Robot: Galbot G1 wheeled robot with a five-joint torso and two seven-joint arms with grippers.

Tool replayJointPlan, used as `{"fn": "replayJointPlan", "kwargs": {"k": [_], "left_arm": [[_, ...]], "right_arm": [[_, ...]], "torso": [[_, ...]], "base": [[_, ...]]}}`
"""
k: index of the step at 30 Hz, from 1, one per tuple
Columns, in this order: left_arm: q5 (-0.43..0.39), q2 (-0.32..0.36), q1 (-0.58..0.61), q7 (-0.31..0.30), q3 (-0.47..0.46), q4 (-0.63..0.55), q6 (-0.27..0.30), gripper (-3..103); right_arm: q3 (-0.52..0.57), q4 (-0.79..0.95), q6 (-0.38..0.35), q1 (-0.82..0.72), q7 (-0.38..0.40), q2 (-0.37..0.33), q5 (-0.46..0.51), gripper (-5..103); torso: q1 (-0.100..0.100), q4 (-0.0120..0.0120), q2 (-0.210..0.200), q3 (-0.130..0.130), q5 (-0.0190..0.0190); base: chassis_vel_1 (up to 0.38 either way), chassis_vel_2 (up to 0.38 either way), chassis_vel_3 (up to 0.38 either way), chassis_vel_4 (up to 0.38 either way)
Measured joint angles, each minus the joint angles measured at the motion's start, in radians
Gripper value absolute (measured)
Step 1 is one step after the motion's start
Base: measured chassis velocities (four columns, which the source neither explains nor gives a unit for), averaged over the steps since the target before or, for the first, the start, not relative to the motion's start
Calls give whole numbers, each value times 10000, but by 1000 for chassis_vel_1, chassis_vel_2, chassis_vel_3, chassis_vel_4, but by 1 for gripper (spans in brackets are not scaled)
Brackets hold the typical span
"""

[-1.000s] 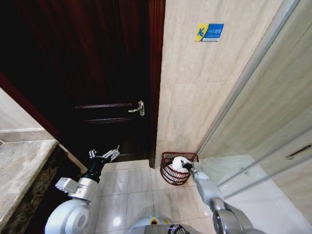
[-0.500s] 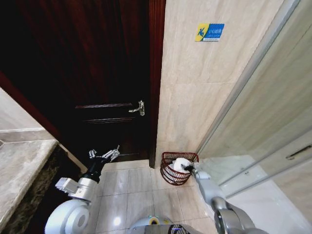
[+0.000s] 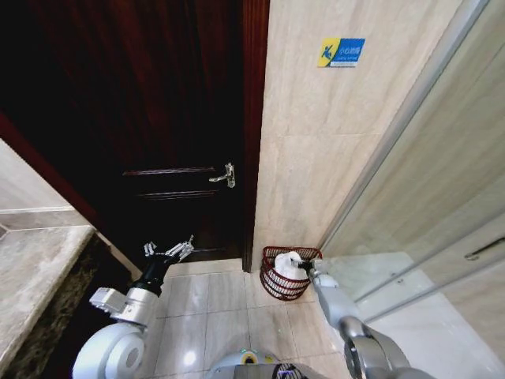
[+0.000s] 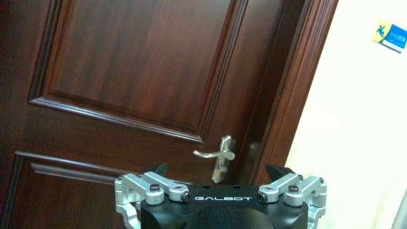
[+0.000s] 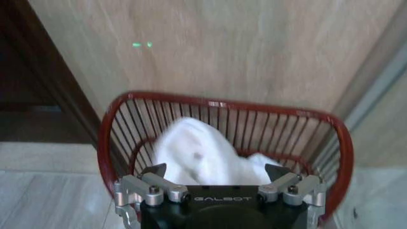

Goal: Discard the used towel into the hamper.

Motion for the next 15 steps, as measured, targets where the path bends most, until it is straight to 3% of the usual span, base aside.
{"fn": "replayJointPlan", "kwargs": {"k": [10, 15], "left_arm": [[0, 0, 0, 0, 0, 0, 0, 100], [1, -1, 0, -1, 0, 0, 0, 100]], "right_arm": [[8, 1059, 208, -783, -271, -210, 554, 100], [-273, 4115, 238, -2541, -205, -398, 2108, 100]], "torso": [[0, 5, 0, -1, -3], [-1, 1, 0, -1, -3]], "base": [[0, 0, 0, 0], [0, 0, 0, 0]]}}
